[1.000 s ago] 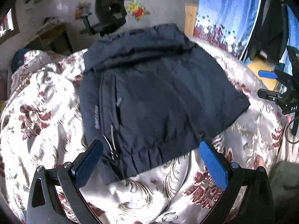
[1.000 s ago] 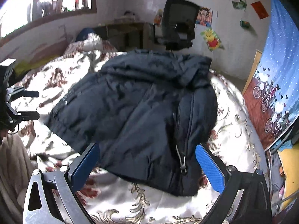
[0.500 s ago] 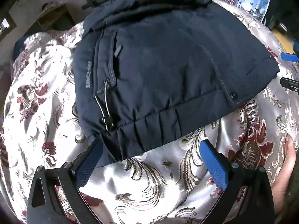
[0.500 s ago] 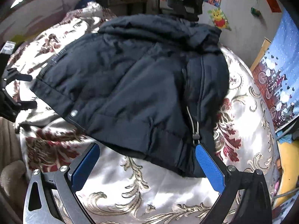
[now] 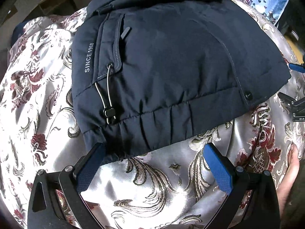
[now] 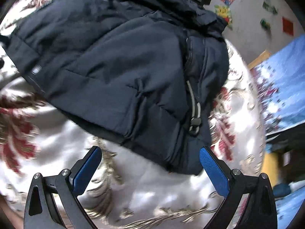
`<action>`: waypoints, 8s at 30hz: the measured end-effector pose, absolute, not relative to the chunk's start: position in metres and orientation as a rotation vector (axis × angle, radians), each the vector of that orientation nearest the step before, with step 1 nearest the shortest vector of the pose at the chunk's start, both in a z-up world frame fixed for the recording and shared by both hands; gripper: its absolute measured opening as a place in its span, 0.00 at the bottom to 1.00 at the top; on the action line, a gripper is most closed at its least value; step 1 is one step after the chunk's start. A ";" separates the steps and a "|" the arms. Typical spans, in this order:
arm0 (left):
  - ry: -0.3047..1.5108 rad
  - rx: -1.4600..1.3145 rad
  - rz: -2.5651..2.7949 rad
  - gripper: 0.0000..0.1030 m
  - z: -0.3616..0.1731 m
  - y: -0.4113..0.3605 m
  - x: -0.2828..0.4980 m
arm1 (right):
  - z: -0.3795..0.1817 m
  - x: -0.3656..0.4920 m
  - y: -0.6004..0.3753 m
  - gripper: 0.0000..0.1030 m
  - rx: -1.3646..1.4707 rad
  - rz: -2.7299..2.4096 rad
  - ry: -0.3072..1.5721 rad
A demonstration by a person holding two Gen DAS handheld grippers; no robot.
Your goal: Fold large clothes
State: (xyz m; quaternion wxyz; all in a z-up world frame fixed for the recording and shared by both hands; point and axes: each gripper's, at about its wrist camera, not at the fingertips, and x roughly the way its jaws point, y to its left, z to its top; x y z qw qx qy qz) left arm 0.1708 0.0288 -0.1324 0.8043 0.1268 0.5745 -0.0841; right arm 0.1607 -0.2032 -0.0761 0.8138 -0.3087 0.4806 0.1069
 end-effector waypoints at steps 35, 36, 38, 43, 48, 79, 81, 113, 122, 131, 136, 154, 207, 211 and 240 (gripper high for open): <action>1.022 0.570 -0.151 0.98 -0.115 -0.035 0.140 | 0.054 0.227 -0.194 0.14 -0.087 0.459 0.791; 1.013 0.588 -0.128 0.98 -0.116 -0.037 0.140 | 0.059 0.230 -0.195 0.14 -0.070 0.463 0.793; 0.994 0.620 -0.077 0.98 -0.117 -0.038 0.143 | 0.067 0.235 -0.192 0.13 -0.077 0.465 0.780; 0.922 0.611 -0.020 0.93 -0.108 -0.025 0.148 | 0.073 0.237 -0.190 0.13 -0.102 0.471 0.773; 0.834 0.599 0.007 0.80 -0.091 -0.013 0.156 | 0.068 0.230 -0.196 0.13 -0.110 0.459 0.757; 0.481 0.246 -0.085 0.04 0.071 -0.005 0.102 | 0.137 0.130 -0.251 0.07 0.094 0.370 0.411; 0.457 0.258 -0.081 0.04 0.084 -0.006 0.092 | 0.152 0.120 -0.251 0.06 0.077 0.392 0.385; 0.513 0.309 -0.031 0.04 0.091 -0.006 0.273 | 0.140 0.278 -0.226 0.05 -0.064 0.336 0.498; 0.598 0.278 -0.038 0.04 0.065 0.007 0.350 | 0.104 0.362 -0.212 0.05 -0.081 0.324 0.567; 0.714 0.259 -0.026 0.04 0.027 0.015 0.420 | 0.062 0.430 -0.200 0.05 -0.073 0.330 0.659; 0.769 0.284 -0.019 0.04 0.002 0.013 0.452 | 0.041 0.459 -0.202 0.05 -0.042 0.320 0.709; 0.602 0.034 -0.049 0.85 0.047 0.047 0.427 | 0.076 0.430 -0.238 0.75 0.118 0.354 0.547; 0.847 -0.172 0.041 0.99 -0.039 0.093 0.513 | -0.019 0.507 -0.187 1.00 0.072 0.377 0.876; 0.864 -0.203 0.041 0.99 -0.050 0.095 0.523 | -0.025 0.515 -0.183 1.00 0.059 0.371 0.875; 0.867 -0.262 0.083 0.99 -0.067 0.102 0.540 | -0.031 0.526 -0.178 1.00 0.065 0.364 0.839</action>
